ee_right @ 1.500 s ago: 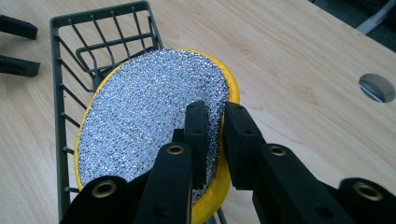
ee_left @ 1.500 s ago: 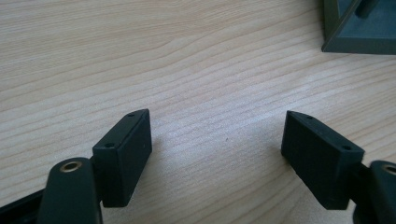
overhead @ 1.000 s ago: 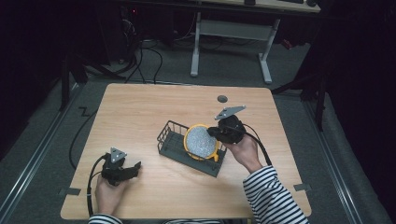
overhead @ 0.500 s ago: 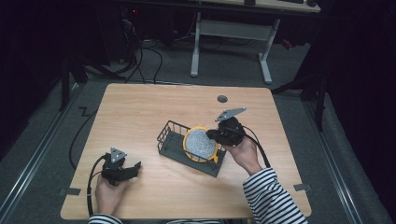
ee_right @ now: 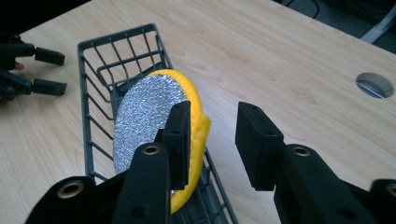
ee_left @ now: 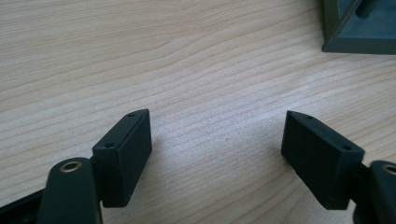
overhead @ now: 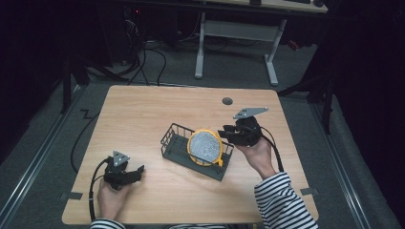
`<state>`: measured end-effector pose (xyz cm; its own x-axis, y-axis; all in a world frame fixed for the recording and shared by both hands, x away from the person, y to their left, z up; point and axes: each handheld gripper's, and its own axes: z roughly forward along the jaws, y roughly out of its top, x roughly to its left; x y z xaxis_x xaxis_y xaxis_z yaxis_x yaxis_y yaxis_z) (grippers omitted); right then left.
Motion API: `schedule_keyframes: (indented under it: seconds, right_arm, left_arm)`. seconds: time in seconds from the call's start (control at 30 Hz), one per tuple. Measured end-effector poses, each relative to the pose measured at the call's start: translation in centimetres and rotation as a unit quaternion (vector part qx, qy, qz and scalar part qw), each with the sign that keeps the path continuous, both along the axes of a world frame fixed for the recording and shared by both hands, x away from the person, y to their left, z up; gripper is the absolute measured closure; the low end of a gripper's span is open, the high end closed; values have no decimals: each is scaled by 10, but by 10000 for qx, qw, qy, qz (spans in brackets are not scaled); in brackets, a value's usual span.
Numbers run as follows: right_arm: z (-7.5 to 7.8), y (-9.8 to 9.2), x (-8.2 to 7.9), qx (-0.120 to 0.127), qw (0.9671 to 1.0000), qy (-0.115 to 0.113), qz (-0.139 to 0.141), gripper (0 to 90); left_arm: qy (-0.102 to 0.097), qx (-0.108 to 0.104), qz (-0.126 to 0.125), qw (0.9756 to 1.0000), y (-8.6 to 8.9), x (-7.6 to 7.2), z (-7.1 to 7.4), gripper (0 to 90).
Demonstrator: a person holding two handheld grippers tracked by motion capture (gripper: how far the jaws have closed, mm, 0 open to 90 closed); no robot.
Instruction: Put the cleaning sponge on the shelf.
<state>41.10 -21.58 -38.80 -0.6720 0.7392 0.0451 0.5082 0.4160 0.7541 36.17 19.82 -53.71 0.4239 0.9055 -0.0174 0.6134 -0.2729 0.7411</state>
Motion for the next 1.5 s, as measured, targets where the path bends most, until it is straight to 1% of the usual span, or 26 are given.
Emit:
schedule_keyframes:
  seconds: [0.13,0.3,0.37,0.4,0.47,0.5,0.57,0.67,0.73,0.8,0.93,0.97,1.0,1.03,1.13,1.17,1.27,1.3,1.4,1.5]
  right_arm:
    - [5,-11,-2,114,9998,-58,-153,622]
    - [10,-25,-6,172,9992,-148,-314,600]
    - [13,-32,-9,204,9988,-139,-428,590]
    - [13,-34,-9,215,9987,-177,-432,589]
    - [14,-41,-11,254,9982,-179,-503,584]
    - [14,-43,-12,236,9982,-174,-529,582]
    - [14,-48,-14,205,9979,-180,-589,581]
    - [11,-59,-18,320,9969,-117,-708,578]
    - [10,-66,-22,340,9962,-115,-794,577]
    - [11,-72,-26,423,9954,-164,-846,577]
    - [10,-82,-33,483,9943,-160,-938,577]
    - [10,-82,-33,483,9943,-160,-938,577]
    - [10,-88,-38,483,9935,-170,-1015,577]
    - [10,-90,-40,491,9932,-183,-1039,577]
    - [11,-97,-45,612,9918,-233,-1100,578]
    - [10,-99,-46,607,9917,-247,-1103,578]
    - [7,-103,-50,614,9910,-213,-1169,577]
    - [6,-106,-52,603,9907,-237,-1200,577]
    - [3,-111,-56,720,9890,-233,-1270,577]
    - [-2,-115,-58,745,9881,-195,-1330,575]
  left_arm:
    - [0,1,-1,10000,0,0,0,250]
    - [-1,0,4,10000,0,0,0,250]
    - [-1,0,4,10000,0,0,0,250]
    - [0,0,2,10000,0,0,0,250]
    - [-1,1,4,10000,0,0,0,250]
    - [-1,1,4,10000,0,0,0,250]
    - [-1,0,6,10000,0,0,0,251]
    - [0,0,5,10000,0,0,0,251]
    - [0,1,3,10000,0,0,0,250]
    - [-1,1,6,10000,0,0,0,250]
    - [-1,0,7,10000,0,0,0,251]
    - [-1,0,7,10000,0,0,0,251]
    - [-1,0,5,10000,0,0,0,251]
    - [0,1,4,10000,0,0,0,251]
    - [0,0,6,10000,0,0,0,251]
    - [0,2,7,10000,0,0,0,251]
    - [0,2,7,10000,0,0,0,251]
    - [0,2,5,10000,0,0,0,251]
    - [0,1,8,10000,0,0,0,251]
    - [-1,2,8,10000,0,0,0,251]
